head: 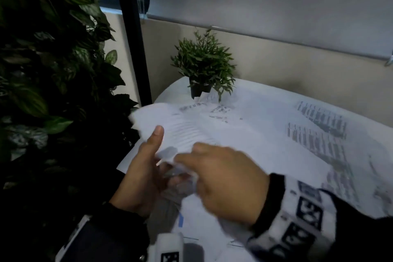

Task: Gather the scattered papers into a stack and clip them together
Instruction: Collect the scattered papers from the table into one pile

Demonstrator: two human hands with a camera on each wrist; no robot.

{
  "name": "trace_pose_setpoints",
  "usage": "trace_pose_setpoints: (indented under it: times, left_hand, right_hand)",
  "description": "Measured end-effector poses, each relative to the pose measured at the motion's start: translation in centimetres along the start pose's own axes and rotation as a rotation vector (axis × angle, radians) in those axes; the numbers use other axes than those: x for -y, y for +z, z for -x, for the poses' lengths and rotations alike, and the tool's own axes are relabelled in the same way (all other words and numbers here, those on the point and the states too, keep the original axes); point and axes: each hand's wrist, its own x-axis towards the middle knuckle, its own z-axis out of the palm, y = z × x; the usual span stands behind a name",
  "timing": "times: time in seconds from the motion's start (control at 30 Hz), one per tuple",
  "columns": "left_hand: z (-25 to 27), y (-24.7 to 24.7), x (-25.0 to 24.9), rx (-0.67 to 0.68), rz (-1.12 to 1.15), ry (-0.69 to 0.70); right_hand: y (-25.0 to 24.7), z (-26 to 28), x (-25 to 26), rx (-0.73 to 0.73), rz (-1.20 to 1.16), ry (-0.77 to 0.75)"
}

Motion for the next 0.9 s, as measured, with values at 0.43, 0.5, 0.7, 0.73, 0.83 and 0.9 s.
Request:
trace_pose_setpoints:
  times: [0.43,0.5,0.7,0.73,0.83,0.9]
  left_hand:
    - [-1.8,-6.3,-0.2,-0.496,-0.589,0.326]
    - [-1.9,-6.0,0.1,-0.497,-0.587,0.34]
    - [-1.8,-6.6,-0.4,-0.398,-0.719,0.434]
    - [-1.8,-6.7,-0.3,-0.399,-0.693,0.424]
    - [-2.1,-7.1,0.0,-0.422,-0.677,0.409]
    - [-2.1,-7.2,0.1,-0.45,-0.7,0.405]
  right_hand:
    - [5.3,-6.7,-20.6,0.23,0.112,0.799]
    - [5.3,-6.7,-20.7,0.203,0.002,0.8]
    - [1.3,-5.6,-20.7,0.119,0.005,0.759]
    - [0.2,-5.3,-20.4,0.064,-0.054,0.747]
    - [-0.7,-5.1,-19.4,-0.037,-0.16,0.758]
    - [1.4,-4.9,-18.9,0.068,-0.07,0.793]
